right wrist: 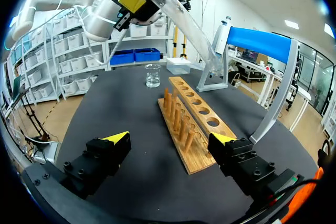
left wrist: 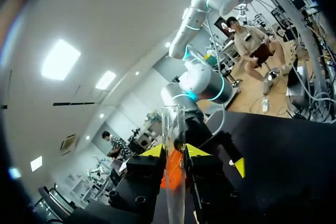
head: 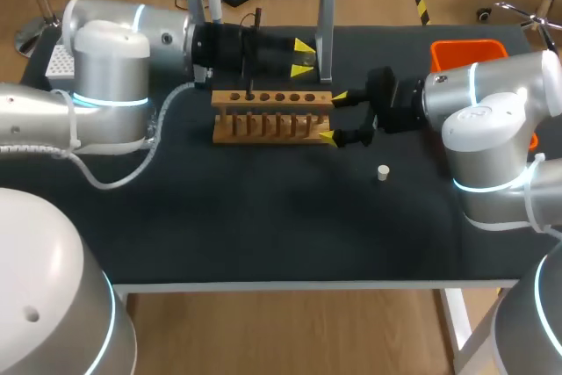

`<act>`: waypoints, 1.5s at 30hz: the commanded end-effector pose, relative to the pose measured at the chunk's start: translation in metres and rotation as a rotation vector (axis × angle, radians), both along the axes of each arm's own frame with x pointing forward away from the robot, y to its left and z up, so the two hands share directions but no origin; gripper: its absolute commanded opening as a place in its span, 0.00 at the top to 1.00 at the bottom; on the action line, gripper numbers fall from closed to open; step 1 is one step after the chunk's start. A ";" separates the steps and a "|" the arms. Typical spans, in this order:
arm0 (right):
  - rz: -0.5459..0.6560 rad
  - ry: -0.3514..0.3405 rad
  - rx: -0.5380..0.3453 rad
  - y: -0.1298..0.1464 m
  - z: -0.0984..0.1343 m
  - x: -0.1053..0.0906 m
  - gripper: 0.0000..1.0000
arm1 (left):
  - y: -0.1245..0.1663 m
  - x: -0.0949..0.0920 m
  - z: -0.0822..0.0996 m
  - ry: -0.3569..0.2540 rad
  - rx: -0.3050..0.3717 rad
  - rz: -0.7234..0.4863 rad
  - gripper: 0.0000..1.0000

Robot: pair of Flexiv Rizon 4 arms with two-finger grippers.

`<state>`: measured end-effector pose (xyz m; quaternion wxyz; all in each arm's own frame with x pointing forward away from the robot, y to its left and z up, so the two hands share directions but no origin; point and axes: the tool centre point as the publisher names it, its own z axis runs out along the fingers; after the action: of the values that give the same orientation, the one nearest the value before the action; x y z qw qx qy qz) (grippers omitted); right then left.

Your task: Invert the test tube, pick up the pipette, mount the tip to pipette, aspirate from beaker and dispense into the tube, eject the tip, return the pipette, and cap with the stopper.

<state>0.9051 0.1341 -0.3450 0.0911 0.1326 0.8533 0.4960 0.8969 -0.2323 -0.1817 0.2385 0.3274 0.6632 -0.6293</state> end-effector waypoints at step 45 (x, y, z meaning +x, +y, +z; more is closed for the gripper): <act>0.002 0.000 0.001 -0.001 0.000 0.000 0.00 | 0.034 0.061 0.009 0.826 -0.122 0.153 1.00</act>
<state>0.9052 0.1340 -0.3450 0.0912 0.1326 0.8533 0.4959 0.9531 -0.2003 -0.1709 0.0204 -0.0114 0.6938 -0.7198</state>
